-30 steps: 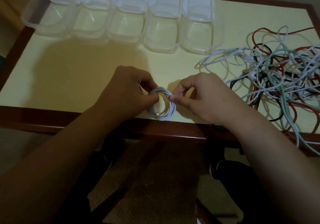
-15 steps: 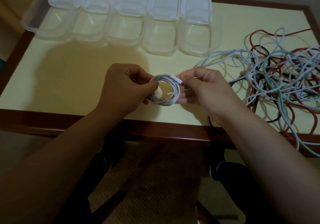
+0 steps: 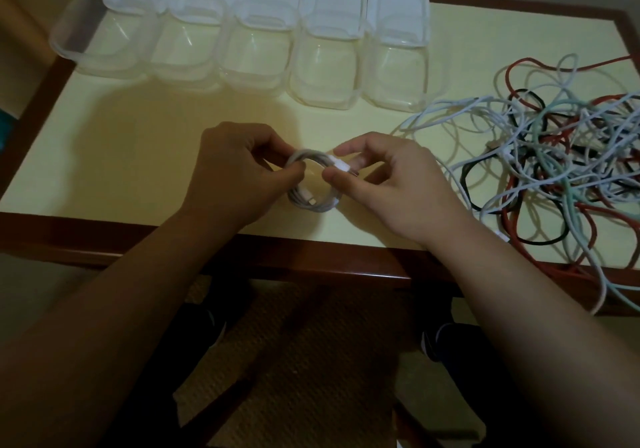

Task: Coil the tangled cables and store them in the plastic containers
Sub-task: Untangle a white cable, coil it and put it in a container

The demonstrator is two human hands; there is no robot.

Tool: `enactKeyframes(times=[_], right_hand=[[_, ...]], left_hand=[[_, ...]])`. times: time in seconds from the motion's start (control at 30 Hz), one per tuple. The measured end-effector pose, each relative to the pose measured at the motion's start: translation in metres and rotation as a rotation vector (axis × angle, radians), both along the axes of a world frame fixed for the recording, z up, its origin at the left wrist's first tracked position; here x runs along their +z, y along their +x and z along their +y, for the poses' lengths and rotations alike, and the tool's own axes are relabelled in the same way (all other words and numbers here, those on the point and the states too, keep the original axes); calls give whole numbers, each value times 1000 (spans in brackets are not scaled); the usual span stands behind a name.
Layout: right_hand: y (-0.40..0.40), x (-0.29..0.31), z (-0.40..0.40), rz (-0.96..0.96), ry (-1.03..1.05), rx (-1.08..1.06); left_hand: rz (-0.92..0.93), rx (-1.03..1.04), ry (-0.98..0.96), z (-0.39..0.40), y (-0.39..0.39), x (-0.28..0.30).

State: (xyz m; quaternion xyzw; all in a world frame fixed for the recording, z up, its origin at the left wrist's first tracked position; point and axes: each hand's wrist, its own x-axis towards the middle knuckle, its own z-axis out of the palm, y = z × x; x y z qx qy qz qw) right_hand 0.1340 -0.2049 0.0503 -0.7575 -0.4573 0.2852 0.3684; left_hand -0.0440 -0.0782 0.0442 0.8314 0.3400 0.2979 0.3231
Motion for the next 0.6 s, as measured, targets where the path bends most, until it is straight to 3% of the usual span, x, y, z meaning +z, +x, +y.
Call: enactKeyframes(times=[0.27, 0.6], right_hand=[[-41, -6, 27, -359, 89, 167], [-76, -21, 64, -465, 42, 236]], left_hand=[[96, 258, 63, 50, -52, -7], [190, 569, 36, 96, -108, -18]])
